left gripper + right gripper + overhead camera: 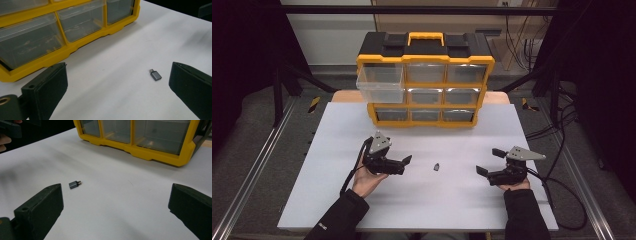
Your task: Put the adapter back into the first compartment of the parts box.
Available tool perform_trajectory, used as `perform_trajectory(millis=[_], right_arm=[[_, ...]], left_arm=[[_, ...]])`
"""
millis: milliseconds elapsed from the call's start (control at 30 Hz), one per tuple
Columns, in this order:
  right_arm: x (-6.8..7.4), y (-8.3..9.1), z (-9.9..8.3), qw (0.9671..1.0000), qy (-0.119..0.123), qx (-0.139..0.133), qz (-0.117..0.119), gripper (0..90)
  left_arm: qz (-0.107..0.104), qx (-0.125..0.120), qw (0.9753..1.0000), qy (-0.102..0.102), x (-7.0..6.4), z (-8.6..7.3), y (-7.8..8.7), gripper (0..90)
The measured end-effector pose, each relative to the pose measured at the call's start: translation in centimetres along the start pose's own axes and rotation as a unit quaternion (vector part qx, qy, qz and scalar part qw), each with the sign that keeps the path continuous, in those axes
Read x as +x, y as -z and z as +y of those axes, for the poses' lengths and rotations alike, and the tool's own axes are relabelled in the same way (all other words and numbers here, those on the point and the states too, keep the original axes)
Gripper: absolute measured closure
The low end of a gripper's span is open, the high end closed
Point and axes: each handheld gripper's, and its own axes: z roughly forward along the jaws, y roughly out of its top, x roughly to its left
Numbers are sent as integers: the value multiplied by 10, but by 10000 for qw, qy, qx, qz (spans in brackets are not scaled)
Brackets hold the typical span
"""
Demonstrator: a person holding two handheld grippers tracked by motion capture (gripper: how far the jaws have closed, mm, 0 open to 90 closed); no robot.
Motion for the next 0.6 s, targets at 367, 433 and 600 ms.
perform_trajectory(millis=[367,433,600], right_arm=[[0,1,0,10000,0,-15,6,3],[0,2,1,10000,0,-28,8,3],[0,2,1,10000,5,-44,5,3]], left_arm=[[-21,50,10000,50,-8,5,-6,12],[-55,53,10000,51,-10,6,-9,13],[-153,61,9998,56,-16,9,-16,15]])
